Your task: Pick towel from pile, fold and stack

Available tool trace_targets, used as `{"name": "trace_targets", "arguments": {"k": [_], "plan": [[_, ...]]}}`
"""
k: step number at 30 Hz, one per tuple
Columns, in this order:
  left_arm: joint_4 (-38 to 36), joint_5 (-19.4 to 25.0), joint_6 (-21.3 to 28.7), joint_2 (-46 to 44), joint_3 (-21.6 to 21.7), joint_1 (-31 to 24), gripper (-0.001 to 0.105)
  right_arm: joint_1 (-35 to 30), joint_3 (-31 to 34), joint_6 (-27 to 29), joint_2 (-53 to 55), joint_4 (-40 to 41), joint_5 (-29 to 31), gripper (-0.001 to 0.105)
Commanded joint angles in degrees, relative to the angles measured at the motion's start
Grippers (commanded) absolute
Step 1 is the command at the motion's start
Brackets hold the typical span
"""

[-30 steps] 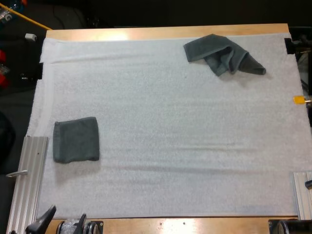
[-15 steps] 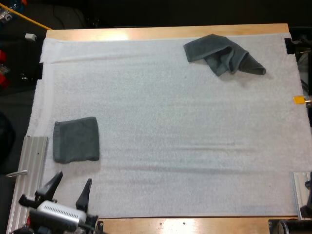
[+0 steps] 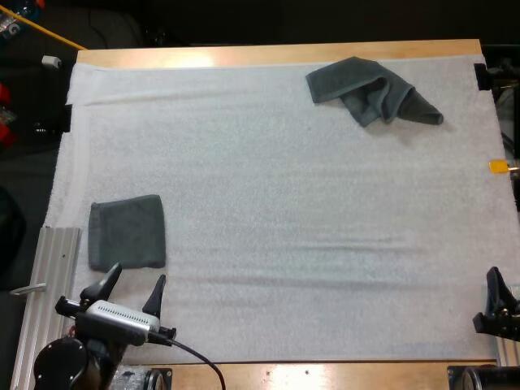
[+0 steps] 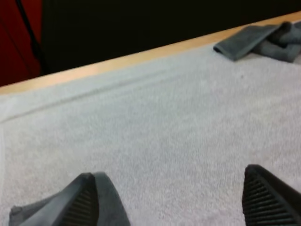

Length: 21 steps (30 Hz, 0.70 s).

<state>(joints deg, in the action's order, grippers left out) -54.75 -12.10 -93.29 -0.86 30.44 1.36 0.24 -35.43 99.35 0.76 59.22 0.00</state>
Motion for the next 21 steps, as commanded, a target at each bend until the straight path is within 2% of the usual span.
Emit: {"name": "trace_targets", "arguments": {"k": [1,11,21], "plan": [[1.1,-0.1,-0.2,-7.8,-0.3,0.0,0.062,-0.2,0.7,0.2,2.2,-1.7,0.0,0.068],[1.1,-0.1,-0.2,-7.8,-2.7,0.0,0.062,-0.2,5.2,0.2,2.2,-2.4,0.0,0.068],[1.6,-0.1,-0.2,-7.8,-3.5,0.0,0.062,-0.2,5.7,-0.5,2.2,-1.3,0.0,0.068]]}}
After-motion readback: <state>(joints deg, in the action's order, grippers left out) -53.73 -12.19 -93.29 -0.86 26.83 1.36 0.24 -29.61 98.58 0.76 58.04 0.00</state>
